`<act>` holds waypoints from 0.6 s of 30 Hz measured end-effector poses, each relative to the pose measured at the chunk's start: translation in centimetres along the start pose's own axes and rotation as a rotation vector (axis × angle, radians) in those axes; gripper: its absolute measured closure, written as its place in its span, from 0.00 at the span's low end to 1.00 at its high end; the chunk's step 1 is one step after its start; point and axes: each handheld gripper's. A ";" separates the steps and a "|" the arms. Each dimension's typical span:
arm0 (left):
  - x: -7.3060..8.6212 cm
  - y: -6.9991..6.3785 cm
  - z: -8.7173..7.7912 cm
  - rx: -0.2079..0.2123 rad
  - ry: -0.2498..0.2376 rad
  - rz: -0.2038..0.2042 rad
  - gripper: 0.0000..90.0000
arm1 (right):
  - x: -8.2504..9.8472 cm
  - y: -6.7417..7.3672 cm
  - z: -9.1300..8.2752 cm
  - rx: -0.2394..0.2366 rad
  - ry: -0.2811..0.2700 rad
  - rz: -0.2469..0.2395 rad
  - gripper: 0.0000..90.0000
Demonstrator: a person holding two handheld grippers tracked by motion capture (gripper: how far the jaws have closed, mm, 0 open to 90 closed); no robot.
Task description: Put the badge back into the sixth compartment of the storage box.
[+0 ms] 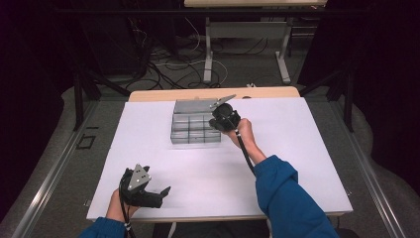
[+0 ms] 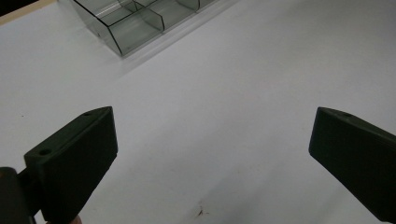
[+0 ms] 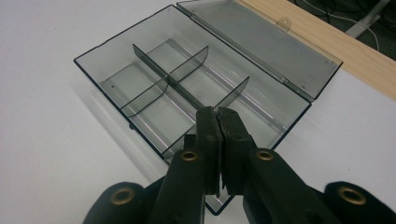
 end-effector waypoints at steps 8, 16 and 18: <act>0.0 0.0 0.0 -0.001 0.001 0.001 0.01 | 0.2 -0.2 0.7 -0.012 0.042 0.009 0.98; 0.0 0.0 0.0 -0.003 0.004 0.003 0.01 | 1.1 -0.3 1.8 -0.010 0.084 0.026 0.98; 0.0 0.0 0.0 -0.002 0.004 0.001 0.01 | 1.3 -0.3 2.2 -0.006 0.068 0.039 0.98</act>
Point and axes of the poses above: each handheld gripper's, and its own axes: z roughly forward along the jaws, x roughly out of its underside, y roughly to its left, and after that the axes turned 6 degrees about y, right-handed
